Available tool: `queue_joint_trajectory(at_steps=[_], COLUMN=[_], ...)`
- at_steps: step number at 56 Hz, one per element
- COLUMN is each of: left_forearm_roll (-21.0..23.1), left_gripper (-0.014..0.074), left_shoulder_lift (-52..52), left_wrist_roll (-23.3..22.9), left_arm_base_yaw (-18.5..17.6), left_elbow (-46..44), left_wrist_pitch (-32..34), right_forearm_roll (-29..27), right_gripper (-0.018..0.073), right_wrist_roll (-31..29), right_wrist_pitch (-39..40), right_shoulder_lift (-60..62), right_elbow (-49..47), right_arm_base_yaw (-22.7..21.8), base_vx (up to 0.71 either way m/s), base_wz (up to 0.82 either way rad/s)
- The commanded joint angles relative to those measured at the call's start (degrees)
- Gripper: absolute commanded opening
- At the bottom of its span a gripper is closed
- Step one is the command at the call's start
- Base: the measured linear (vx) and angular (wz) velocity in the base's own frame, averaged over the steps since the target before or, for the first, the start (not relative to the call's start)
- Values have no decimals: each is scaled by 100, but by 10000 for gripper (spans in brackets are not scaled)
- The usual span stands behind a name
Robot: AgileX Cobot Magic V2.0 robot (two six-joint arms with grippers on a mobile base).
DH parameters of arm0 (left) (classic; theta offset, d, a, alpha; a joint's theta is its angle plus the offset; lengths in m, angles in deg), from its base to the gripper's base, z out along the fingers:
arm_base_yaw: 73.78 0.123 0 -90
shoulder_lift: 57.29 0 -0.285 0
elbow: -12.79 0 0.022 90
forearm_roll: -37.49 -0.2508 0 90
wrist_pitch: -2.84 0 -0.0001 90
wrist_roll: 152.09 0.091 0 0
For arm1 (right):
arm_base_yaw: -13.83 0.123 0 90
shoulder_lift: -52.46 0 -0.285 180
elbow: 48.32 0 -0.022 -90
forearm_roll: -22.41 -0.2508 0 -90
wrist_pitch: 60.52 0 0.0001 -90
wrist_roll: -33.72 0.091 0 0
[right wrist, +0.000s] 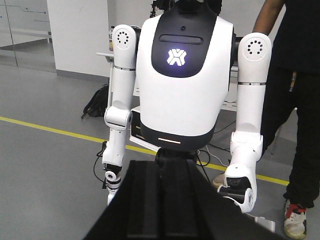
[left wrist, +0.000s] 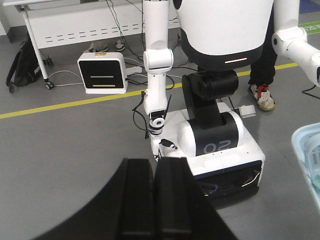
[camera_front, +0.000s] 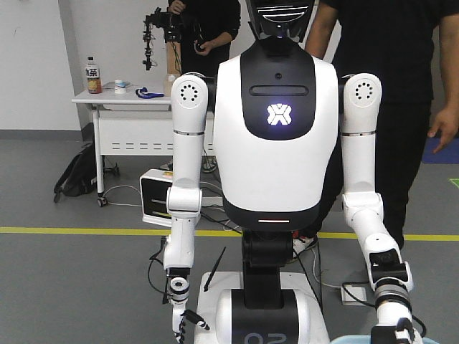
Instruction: Pick snacks and fruit into basket
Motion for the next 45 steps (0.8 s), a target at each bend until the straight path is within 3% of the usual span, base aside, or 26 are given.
queue_joint_trajectory(at_steps=[1,45], left_forearm_roll=[-58,-58], left_gripper=[-4,-4], left_shoulder_lift=[67,67], left_wrist_roll=[-34,-34], left_arm_base_yaw=[7,7], left_elbow=[-133,-133], left_wrist_pitch=[432,432], right_forearm_roll=[139,134], right_gripper=[-7,-7], right_wrist_roll=[-56,-56], right_wrist_pitch=[450,443], right_shoulder_lift=[-62,-62], right_elbow=[-172,-172], right_arm_base_yaw=[-1,-1], base_vx=[0,-4], base_wz=[0,17])
